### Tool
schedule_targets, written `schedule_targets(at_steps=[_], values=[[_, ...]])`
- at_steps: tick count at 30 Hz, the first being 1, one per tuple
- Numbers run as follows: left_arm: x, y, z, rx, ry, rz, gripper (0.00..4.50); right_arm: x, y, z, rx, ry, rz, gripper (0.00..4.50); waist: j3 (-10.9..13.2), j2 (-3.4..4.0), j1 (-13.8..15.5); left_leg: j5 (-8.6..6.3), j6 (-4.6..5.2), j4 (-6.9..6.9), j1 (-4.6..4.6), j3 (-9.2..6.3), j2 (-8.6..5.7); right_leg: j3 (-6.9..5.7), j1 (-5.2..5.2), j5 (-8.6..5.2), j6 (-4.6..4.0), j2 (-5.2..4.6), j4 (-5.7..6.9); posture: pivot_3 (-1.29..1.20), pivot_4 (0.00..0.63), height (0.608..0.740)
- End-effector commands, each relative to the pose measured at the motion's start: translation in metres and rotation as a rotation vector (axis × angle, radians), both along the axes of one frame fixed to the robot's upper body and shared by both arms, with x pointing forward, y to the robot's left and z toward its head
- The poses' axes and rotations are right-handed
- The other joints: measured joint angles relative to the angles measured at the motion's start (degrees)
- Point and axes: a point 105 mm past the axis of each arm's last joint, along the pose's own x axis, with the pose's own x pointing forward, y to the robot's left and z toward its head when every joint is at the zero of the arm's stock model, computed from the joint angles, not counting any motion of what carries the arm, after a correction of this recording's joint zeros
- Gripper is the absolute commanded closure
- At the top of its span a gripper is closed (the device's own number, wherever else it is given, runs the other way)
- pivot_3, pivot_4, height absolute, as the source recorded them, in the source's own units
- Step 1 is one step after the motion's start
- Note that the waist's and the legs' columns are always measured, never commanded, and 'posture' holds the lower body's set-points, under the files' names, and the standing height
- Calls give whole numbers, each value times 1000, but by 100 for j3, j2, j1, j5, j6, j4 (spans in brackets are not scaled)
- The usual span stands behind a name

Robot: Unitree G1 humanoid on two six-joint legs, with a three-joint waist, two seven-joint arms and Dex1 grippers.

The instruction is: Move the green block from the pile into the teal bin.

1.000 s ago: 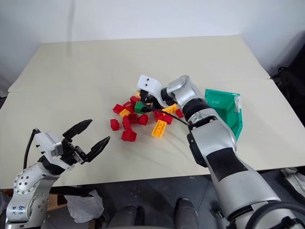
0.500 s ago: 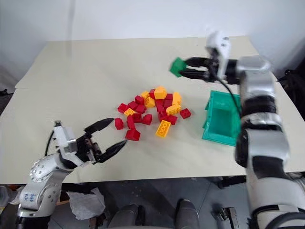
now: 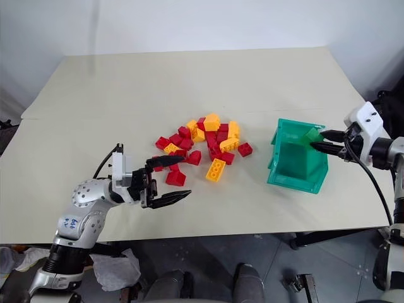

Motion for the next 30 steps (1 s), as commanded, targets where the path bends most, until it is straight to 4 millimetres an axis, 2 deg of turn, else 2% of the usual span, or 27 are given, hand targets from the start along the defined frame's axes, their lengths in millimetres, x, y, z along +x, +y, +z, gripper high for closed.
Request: schedule_targets(at_steps=[1,5,7,9,11,14,17,20,22,26,30], values=[[-1,3,4,0,-33,7,0,-5,3,17,12,-43,16,2012,0,0,33,0,0,0,-1,0,0,0,0,0,0,0,-1,0,150,740],[2,11,4,3,-28,39,0,-10,1,21,0,-66,18,610,0,-1,76,-1,1,4,-2,-3,0,0,3,0,0,0,-2,0,150,740],[4,17,5,4,-23,63,0,-12,-2,28,-22,-131,22,28,1,-1,102,-1,3,10,-6,-5,-1,-1,3,0,0,-1,-4,0,150,740],[3,24,5,12,-22,81,0,-13,0,40,-32,-236,33,28,1,-1,91,-3,5,13,-9,-4,-2,-1,3,0,1,-1,-6,0,150,740],[4,32,5,19,-10,109,0,-21,10,52,5,-320,109,28,1,-1,77,-3,5,13,-8,-4,-1,-1,3,0,1,-1,-6,0,150,740],[4,57,0,65,-6,200,0,-40,50,53,96,-388,293,28,0,-6,54,-3,5,4,-6,-8,2,-5,2,0,1,1,-4,0,150,740],[3,77,-7,119,3,280,0,-59,84,37,156,-406,428,28,0,-8,45,-4,2,-1,5,-11,11,-7,5,1,0,9,1,0,150,740],[1,92,-14,152,4,342,0,-69,105,20,166,-398,514,28,0,-8,75,-4,3,4,4,-7,6,1,7,1,0,6,-2,0,150,740],[-2,106,-18,164,7,416,0,-78,119,6,253,-348,558,28,-1,-8,98,-6,8,13,-2,-9,3,1,8,2,1,3,-4,0,150,740],[-9,119,-20,156,0,505,0,-90,132,-25,288,-288,572,28,-5,-18,138,-8,5,5,3,-15,7,-3,9,2,1,6,-3,0,150,740],[-18,120,-21,156,5,525,0,-91,133,-35,313,-293,545,28,-5,-18,143,-8,6,10,5,-6,5,7,9,3,0,5,-4,0,150,740]])
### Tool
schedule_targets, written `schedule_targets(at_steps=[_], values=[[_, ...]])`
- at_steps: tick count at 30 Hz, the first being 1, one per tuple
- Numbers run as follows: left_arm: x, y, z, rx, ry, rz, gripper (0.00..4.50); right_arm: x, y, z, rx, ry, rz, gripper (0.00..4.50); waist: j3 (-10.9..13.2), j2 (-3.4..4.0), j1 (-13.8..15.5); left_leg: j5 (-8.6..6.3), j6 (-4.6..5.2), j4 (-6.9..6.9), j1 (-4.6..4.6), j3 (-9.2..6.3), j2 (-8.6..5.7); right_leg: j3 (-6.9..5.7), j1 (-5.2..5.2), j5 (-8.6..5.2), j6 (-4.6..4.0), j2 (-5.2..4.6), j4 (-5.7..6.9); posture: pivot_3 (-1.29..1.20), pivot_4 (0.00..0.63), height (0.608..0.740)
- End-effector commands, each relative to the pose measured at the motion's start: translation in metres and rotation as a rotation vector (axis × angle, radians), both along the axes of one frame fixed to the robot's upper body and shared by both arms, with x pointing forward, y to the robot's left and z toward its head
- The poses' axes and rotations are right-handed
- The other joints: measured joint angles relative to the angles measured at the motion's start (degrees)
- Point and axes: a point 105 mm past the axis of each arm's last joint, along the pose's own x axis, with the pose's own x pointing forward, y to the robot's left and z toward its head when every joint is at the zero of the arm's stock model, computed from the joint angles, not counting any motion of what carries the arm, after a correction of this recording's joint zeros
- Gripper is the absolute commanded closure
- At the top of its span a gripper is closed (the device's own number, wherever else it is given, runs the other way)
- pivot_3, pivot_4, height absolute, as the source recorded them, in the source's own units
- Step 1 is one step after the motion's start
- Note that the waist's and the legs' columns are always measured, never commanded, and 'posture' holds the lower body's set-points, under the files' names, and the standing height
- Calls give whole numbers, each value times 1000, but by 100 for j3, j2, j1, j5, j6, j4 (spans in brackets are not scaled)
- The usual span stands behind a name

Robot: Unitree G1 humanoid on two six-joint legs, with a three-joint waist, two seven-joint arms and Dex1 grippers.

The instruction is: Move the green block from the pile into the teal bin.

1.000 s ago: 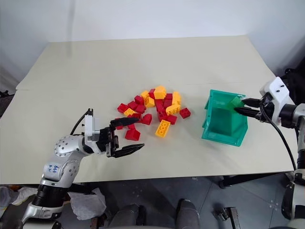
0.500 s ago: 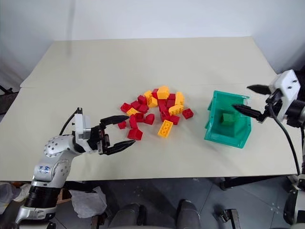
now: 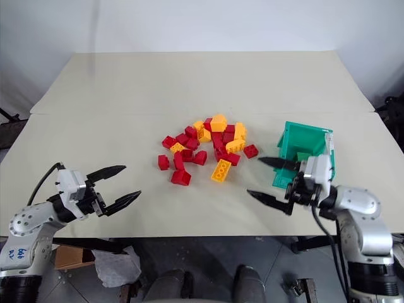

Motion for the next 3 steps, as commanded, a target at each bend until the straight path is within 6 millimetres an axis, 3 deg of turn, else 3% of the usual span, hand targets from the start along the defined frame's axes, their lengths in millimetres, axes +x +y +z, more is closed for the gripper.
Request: schedule_targets(at_steps=[1,3], values=[[-7,-2,12,18,-60,6,0,-4,0,6,-18,-76,-4,28,0,0,-1,0,0,1,0,0,0,0,0,0,-1,0,0,0,150,740],[-8,-2,11,27,-55,13,0,-3,-3,3,-15,-81,-24,28,0,0,4,0,0,1,3,-1,2,0,0,1,-1,1,5,0,150,740]])
